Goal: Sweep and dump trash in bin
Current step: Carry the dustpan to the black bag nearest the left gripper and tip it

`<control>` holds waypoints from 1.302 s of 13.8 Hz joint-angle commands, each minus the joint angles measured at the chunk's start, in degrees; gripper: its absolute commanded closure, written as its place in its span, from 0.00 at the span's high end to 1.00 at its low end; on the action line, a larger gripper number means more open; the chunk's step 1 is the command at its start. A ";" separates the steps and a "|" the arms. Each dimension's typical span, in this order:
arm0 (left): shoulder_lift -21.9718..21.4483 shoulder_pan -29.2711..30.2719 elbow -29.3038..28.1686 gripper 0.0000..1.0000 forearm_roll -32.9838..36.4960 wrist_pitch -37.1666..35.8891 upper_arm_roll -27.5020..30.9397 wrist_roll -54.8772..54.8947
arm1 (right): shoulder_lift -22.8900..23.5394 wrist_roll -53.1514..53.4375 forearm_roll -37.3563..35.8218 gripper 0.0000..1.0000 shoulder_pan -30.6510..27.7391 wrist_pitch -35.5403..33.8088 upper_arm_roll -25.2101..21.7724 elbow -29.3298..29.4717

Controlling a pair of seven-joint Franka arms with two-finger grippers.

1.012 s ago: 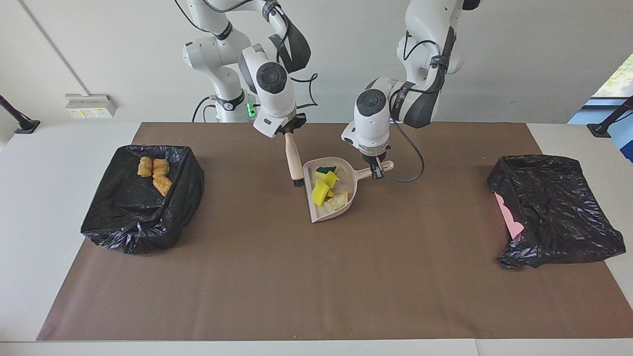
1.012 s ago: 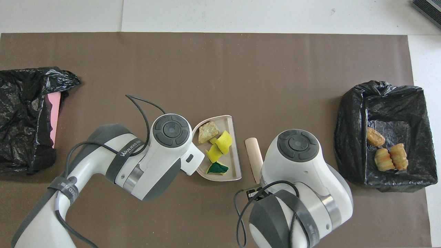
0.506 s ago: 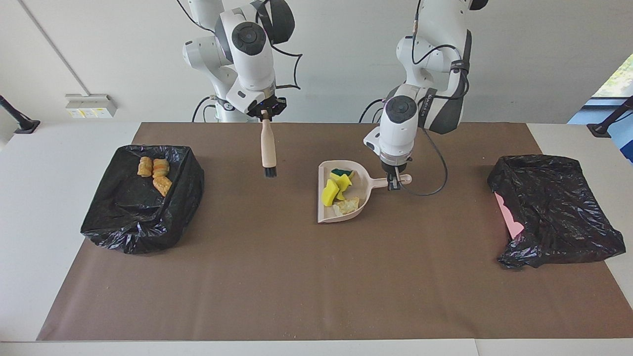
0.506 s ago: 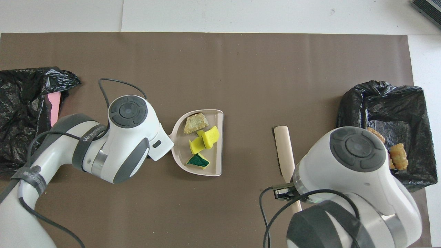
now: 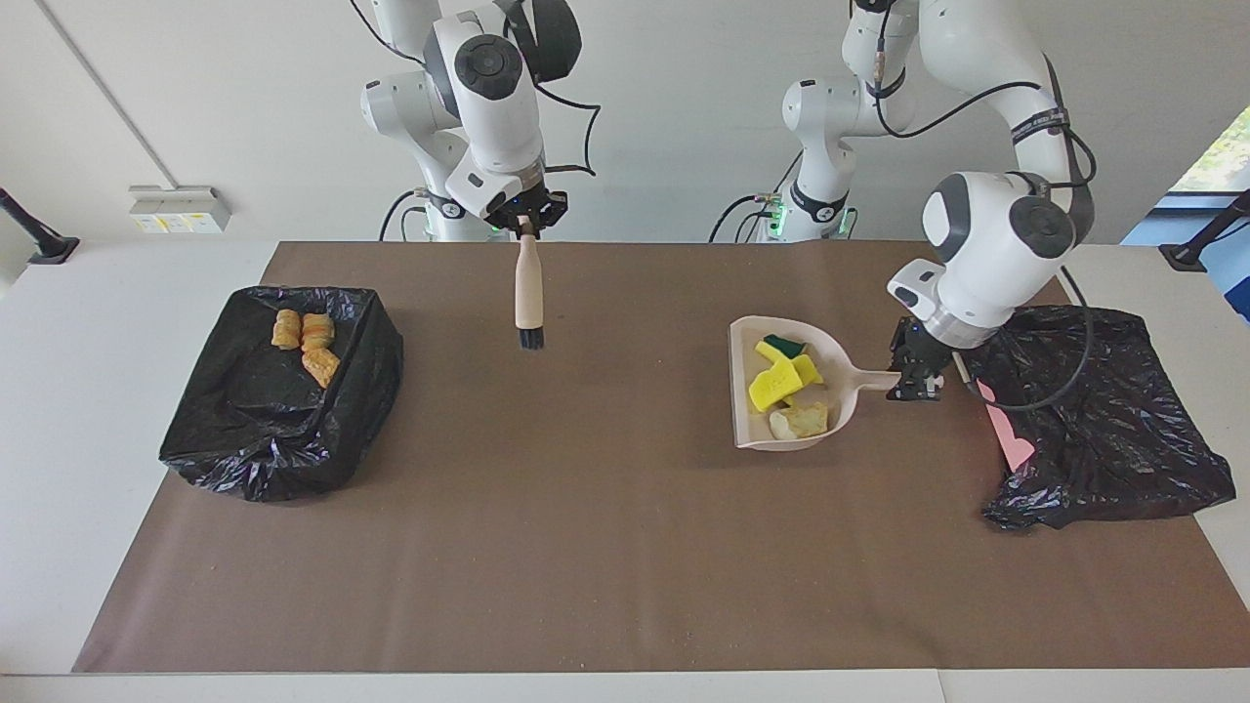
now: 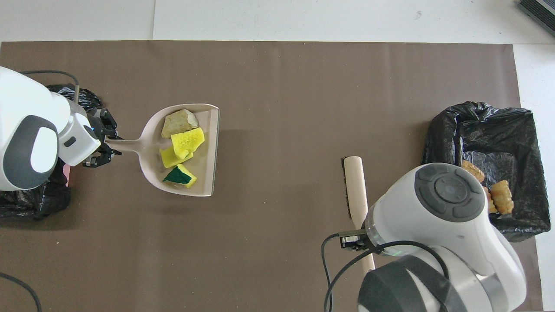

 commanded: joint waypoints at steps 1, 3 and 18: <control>3.05 6.18 9.46 0.00 -2.52 -7.95 -1.01 3.21 | 0.03 3.18 5.27 0.00 1.40 2.47 0.51 -2.53; 3.05 10.22 14.82 0.00 -2.08 -12.43 -0.49 7.50 | 1.08 9.14 6.70 0.00 7.97 9.55 0.60 -5.87; 3.67 31.60 21.35 0.00 20.04 2.56 2.24 16.14 | 12.60 17.26 9.25 0.12 20.92 26.63 0.60 -12.03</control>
